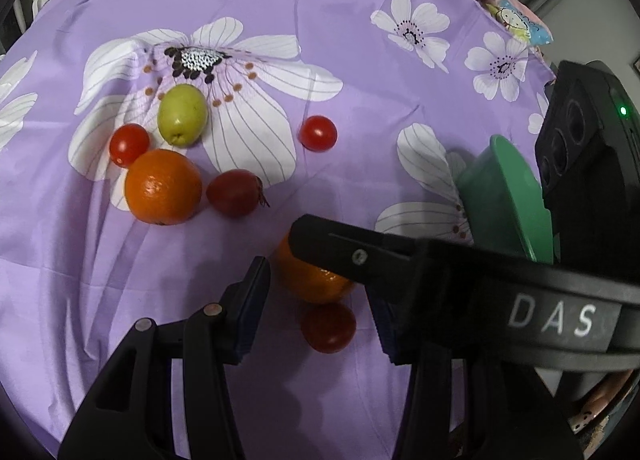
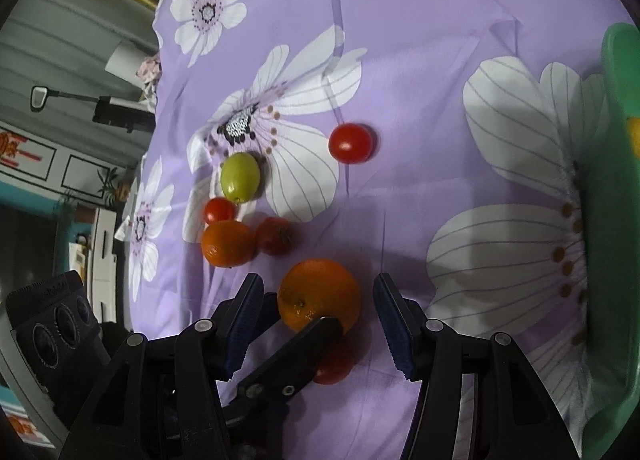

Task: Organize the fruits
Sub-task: 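Lift the orange with the right gripper off the cloth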

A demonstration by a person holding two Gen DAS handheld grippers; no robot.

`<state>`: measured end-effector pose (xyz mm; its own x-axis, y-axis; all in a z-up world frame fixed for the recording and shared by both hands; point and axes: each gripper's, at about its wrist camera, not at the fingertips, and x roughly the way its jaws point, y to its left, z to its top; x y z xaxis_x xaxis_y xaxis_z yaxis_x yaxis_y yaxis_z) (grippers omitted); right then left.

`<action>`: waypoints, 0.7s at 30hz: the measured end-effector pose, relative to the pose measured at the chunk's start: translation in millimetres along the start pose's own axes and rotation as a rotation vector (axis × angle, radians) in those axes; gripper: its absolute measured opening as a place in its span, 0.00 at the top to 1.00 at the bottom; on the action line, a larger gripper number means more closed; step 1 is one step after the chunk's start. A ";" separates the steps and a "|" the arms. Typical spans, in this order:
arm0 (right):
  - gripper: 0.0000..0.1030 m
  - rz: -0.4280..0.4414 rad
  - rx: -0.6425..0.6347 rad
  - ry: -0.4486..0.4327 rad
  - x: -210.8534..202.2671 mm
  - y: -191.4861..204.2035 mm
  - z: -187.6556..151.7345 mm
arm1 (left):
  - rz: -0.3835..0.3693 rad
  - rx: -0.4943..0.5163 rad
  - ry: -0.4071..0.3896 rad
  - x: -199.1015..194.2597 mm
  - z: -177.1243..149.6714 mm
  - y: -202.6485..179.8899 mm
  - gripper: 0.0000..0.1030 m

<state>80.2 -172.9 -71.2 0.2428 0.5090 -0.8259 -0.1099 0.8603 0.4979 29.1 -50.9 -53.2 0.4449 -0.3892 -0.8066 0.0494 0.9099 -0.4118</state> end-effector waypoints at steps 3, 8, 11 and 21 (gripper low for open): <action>0.43 -0.004 0.009 0.023 3.2 -2.3 -0.4 | 0.004 0.010 0.007 3.9 -0.1 -1.3 0.54; 0.43 -0.008 0.007 0.039 5.8 -4.2 -1.3 | -0.001 0.006 0.012 8.1 -0.9 -0.6 0.54; 0.44 -0.018 -0.005 0.035 4.6 -2.9 -1.3 | -0.009 -0.002 0.009 7.6 -1.3 0.2 0.54; 0.50 -0.037 -0.043 0.025 6.7 1.3 -2.5 | -0.007 -0.005 0.000 6.9 -2.4 -0.4 0.55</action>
<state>79.2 -168.3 -76.7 0.2233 0.4769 -0.8501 -0.1431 0.8787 0.4553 30.0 -54.4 -59.6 0.4442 -0.3960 -0.8036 0.0484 0.9063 -0.4198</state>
